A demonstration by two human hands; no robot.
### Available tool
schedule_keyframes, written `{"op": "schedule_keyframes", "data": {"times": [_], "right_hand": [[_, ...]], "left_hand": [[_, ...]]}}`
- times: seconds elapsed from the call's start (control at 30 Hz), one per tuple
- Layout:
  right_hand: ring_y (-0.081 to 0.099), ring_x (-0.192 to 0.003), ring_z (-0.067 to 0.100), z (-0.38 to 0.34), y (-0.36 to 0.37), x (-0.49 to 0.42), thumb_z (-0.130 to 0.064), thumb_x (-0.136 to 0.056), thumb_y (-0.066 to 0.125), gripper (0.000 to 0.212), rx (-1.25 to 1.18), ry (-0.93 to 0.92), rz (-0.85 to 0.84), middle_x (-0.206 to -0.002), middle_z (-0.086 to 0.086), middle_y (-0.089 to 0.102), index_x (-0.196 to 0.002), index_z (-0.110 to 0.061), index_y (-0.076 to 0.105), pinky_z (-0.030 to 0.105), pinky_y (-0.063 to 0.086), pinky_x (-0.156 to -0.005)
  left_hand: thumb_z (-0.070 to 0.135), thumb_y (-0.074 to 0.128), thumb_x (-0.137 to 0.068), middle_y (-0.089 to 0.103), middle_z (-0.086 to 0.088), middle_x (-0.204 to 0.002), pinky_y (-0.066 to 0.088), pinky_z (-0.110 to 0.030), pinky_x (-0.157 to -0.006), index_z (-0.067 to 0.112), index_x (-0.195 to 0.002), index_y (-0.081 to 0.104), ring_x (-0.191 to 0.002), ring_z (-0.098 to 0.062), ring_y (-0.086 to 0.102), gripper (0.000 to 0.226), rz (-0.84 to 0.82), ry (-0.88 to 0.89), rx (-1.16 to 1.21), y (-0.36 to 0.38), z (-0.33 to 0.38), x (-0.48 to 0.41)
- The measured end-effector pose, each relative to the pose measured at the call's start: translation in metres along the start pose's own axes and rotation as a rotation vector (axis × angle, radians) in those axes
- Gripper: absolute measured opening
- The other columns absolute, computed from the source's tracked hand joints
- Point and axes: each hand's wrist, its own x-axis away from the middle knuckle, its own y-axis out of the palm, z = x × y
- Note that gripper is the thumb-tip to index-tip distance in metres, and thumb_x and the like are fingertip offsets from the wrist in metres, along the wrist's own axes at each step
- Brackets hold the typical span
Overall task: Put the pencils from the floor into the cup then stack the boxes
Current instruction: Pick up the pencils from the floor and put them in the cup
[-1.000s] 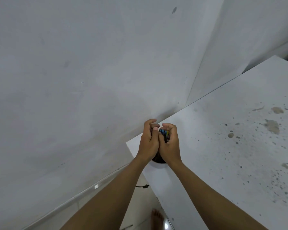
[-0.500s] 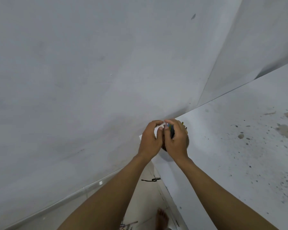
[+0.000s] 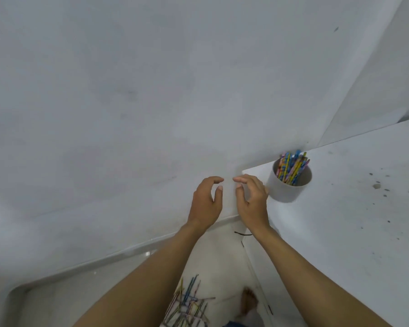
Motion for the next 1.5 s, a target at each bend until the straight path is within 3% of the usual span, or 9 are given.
{"op": "schedule_keyframes", "data": {"times": [0.07,0.23,0.37,0.63,0.87,1.1,1.33,1.5], "right_hand": [[0.057,-0.108,0.012,-0.017,0.015,0.032,-0.008,-0.092,0.052,0.02,-0.002,-0.005,-0.033,-0.107,-0.008,0.065,-0.102,-0.017,0.067,0.016,0.025,-0.102],[0.058,-0.104,0.011,-0.053,0.042,0.115,-0.011,-0.093,0.051,0.019,-0.003,0.002,-0.111,-0.103,-0.012,0.062,-0.099,-0.019,0.067,0.019,0.025,-0.102],[0.058,-0.102,0.01,-0.077,0.049,0.162,-0.009,-0.093,0.053,0.019,0.02,-0.026,-0.202,-0.101,-0.015,0.061,-0.097,-0.02,0.068,0.035,0.033,-0.097],[0.056,-0.103,0.008,-0.086,0.039,0.19,-0.008,-0.092,0.054,0.021,0.039,-0.066,-0.317,-0.101,-0.015,0.061,-0.097,-0.023,0.067,0.036,0.034,-0.097],[0.051,-0.108,0.008,-0.045,0.009,0.205,-0.014,-0.092,0.054,0.021,0.061,-0.001,-0.56,-0.105,-0.017,0.055,-0.106,-0.026,0.064,0.035,0.033,-0.101],[0.052,-0.109,0.009,0.024,0.006,0.232,-0.017,-0.092,0.054,0.021,0.106,0.054,-0.629,-0.11,-0.014,0.058,-0.107,-0.03,0.063,0.027,0.027,-0.095],[0.052,-0.11,0.014,0.074,0.055,0.259,-0.016,-0.093,0.054,0.022,0.177,0.128,-0.614,-0.113,-0.007,0.059,-0.11,-0.025,0.064,0.025,0.025,-0.092],[0.052,-0.113,0.014,0.106,0.115,0.296,-0.015,-0.094,0.053,0.023,0.203,0.214,-0.606,-0.117,-0.004,0.058,-0.113,-0.022,0.063,0.023,0.023,-0.093]], "left_hand": [[0.02,0.047,-0.097,0.061,0.009,-0.118,0.041,-0.019,-0.097,0.018,-0.119,0.057,-0.111,-0.003,0.053,0.024,0.018,-0.008,0.0,-0.023,-0.012,0.029],[0.019,0.047,-0.098,0.061,0.006,-0.117,0.042,-0.021,-0.097,0.015,-0.118,0.058,-0.109,-0.005,0.053,0.023,-0.006,-0.054,0.004,-0.069,-0.042,0.107],[0.019,0.048,-0.097,0.062,0.005,-0.114,0.042,-0.021,-0.095,0.015,-0.115,0.059,-0.108,-0.008,0.055,0.022,0.021,-0.083,0.014,-0.094,-0.053,0.156],[0.019,0.048,-0.097,0.062,0.008,-0.109,0.04,-0.015,-0.091,0.018,-0.112,0.06,-0.105,-0.005,0.054,0.02,0.08,-0.155,-0.003,-0.102,-0.054,0.208],[0.018,0.049,-0.097,0.064,0.003,-0.11,0.037,-0.015,-0.088,0.016,-0.111,0.062,-0.103,-0.006,0.053,0.019,0.069,-0.303,-0.103,-0.07,-0.046,0.241],[0.017,0.049,-0.097,0.065,-0.001,-0.111,0.046,-0.033,-0.096,0.012,-0.112,0.063,-0.106,-0.015,0.057,0.021,0.013,-0.331,-0.184,-0.019,-0.064,0.257],[0.014,0.051,-0.095,0.065,-0.008,-0.112,0.043,-0.039,-0.096,0.009,-0.111,0.064,-0.106,-0.026,0.058,0.021,-0.177,-0.265,-0.259,0.006,-0.139,0.263],[0.016,0.05,-0.096,0.064,-0.005,-0.113,0.041,-0.043,-0.098,0.013,-0.113,0.062,-0.107,-0.024,0.055,0.021,-0.245,-0.278,-0.239,0.009,-0.216,0.272]]}}
